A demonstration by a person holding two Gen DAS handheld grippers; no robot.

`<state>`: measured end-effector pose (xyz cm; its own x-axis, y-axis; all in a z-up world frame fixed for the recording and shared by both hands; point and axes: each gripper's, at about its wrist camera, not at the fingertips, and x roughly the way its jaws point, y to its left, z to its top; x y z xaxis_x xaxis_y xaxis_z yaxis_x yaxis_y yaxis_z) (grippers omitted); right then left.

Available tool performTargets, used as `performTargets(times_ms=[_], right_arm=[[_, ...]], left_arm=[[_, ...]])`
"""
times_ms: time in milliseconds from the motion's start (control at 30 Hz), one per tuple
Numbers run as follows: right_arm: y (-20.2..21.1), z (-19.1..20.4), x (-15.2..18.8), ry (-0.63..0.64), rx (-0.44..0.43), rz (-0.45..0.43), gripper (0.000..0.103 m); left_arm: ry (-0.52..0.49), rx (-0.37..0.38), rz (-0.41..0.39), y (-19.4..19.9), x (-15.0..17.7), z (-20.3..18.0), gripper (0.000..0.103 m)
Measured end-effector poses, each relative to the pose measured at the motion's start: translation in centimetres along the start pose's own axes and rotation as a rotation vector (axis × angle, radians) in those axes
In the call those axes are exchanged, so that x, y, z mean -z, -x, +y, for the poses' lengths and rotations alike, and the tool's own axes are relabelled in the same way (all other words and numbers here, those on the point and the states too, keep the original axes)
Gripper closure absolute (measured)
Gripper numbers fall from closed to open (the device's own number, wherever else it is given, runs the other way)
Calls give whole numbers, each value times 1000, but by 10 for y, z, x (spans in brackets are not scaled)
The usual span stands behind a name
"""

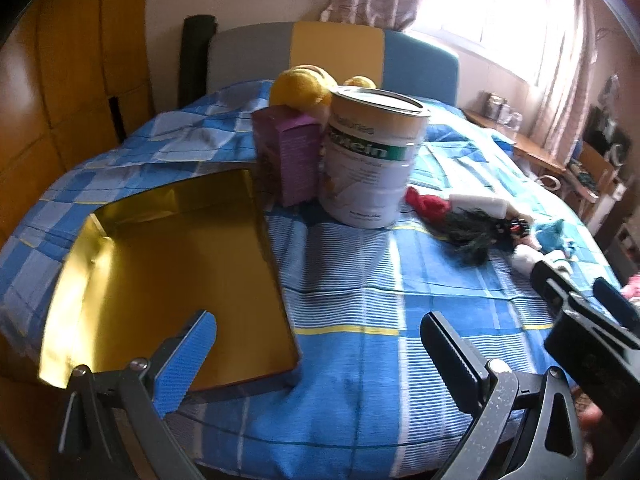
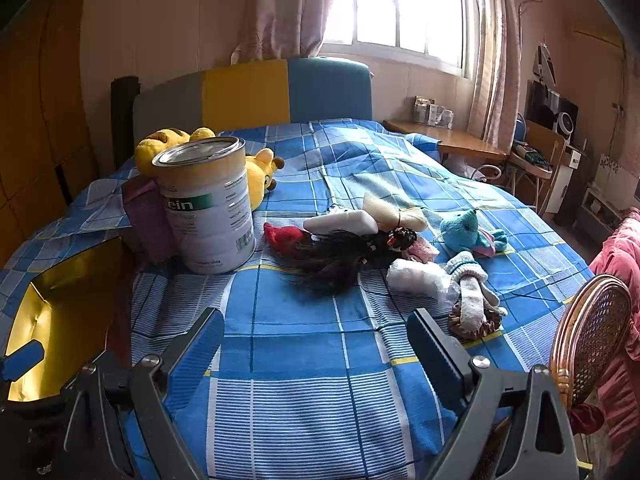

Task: Organize soft objects
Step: 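Reach the left gripper to the white foam roll and grasp it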

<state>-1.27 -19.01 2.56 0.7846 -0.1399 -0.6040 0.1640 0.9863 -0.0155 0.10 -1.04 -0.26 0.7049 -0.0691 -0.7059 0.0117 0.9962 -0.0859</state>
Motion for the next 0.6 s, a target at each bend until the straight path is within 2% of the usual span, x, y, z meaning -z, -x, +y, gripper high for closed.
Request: performTargets(times_ms=[200, 300, 433, 533, 600], right_arm=[[-6, -24, -11, -34, 6, 0, 8], [-9, -44, -18, -60, 16, 8, 8], [-8, -87, -27, -109, 84, 1, 8], [-7, -119, -33, -143, 127, 4, 8], [-8, -140, -36, -171, 150, 14, 8]], left_arm=[[-5, 157, 26, -5, -11, -9, 0], [-57, 238, 32, -9, -17, -24, 0], [-158, 327, 48, -18, -23, -56, 0], [-242, 336, 82, -28, -25, -81, 0], [-292, 307, 106, -36, -26, -95, 0]])
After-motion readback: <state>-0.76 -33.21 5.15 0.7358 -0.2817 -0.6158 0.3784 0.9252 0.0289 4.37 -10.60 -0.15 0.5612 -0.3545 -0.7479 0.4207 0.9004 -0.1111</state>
